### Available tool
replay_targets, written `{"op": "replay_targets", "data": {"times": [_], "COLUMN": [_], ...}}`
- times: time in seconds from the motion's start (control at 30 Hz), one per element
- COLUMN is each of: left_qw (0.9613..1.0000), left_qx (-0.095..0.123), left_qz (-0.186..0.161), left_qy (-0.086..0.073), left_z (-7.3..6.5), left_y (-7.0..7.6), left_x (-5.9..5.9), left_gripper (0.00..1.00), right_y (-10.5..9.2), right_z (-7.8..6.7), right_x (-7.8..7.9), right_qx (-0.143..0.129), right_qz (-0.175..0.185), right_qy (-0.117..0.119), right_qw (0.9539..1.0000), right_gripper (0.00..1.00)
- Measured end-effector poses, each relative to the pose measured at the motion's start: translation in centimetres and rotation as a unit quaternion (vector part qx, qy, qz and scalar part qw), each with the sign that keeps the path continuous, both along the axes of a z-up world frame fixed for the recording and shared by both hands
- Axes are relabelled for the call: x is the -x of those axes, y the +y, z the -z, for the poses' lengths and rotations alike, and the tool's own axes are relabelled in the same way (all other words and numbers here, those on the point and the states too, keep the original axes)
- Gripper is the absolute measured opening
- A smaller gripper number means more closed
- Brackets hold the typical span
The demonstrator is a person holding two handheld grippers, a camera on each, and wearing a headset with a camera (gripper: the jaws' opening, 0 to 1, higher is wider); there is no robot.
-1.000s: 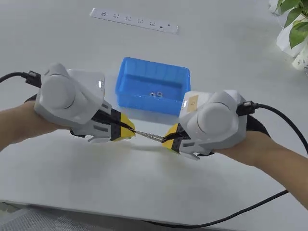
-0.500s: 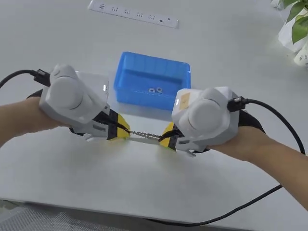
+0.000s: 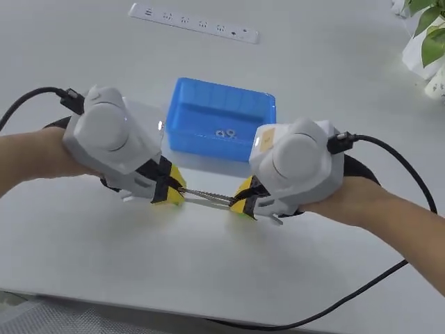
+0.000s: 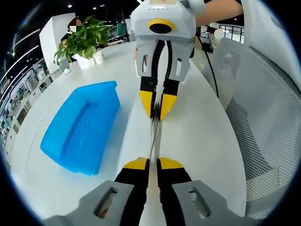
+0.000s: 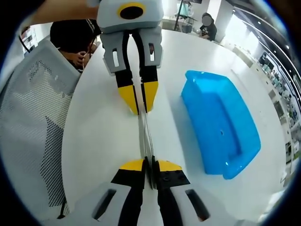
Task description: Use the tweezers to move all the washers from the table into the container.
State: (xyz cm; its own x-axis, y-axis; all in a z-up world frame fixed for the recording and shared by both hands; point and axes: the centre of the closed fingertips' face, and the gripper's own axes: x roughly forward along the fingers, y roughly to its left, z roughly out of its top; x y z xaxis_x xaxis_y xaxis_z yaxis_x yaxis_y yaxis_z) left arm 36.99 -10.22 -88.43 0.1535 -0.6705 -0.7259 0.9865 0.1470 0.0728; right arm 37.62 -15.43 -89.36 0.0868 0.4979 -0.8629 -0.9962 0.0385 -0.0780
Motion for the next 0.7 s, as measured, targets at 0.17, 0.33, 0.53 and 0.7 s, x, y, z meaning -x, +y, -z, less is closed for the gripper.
{"op": "replay_targets", "data": {"times": [0.17,0.33,0.53,0.7], "left_qw": [0.9999,0.9998,0.9997,0.9996], "left_qx": [-0.002,-0.007,-0.014,-0.017], "left_qz": [-0.003,-0.002,-0.001,-0.004], "left_qy": [0.010,0.019,0.022,0.024], "left_z": [0.00,0.02,0.03,0.02], "left_y": [0.02,-0.11,-0.22,-0.26], "left_x": [0.22,0.31,0.26,0.07], "left_gripper": [0.10,0.10,0.10,0.10], "right_y": [-0.06,-0.07,-0.06,-0.06], "right_z": [-0.03,-0.11,-0.13,-0.17], "right_x": [-0.14,-0.14,0.02,0.11], "right_qx": [-0.005,-0.009,-0.007,-0.005], "right_qz": [0.006,0.005,-0.002,-0.007], "right_qy": [0.015,0.035,0.051,0.058], "right_qw": [0.9999,0.9993,0.9987,0.9983], "right_gripper": [0.11,0.12,0.12,0.12]}}
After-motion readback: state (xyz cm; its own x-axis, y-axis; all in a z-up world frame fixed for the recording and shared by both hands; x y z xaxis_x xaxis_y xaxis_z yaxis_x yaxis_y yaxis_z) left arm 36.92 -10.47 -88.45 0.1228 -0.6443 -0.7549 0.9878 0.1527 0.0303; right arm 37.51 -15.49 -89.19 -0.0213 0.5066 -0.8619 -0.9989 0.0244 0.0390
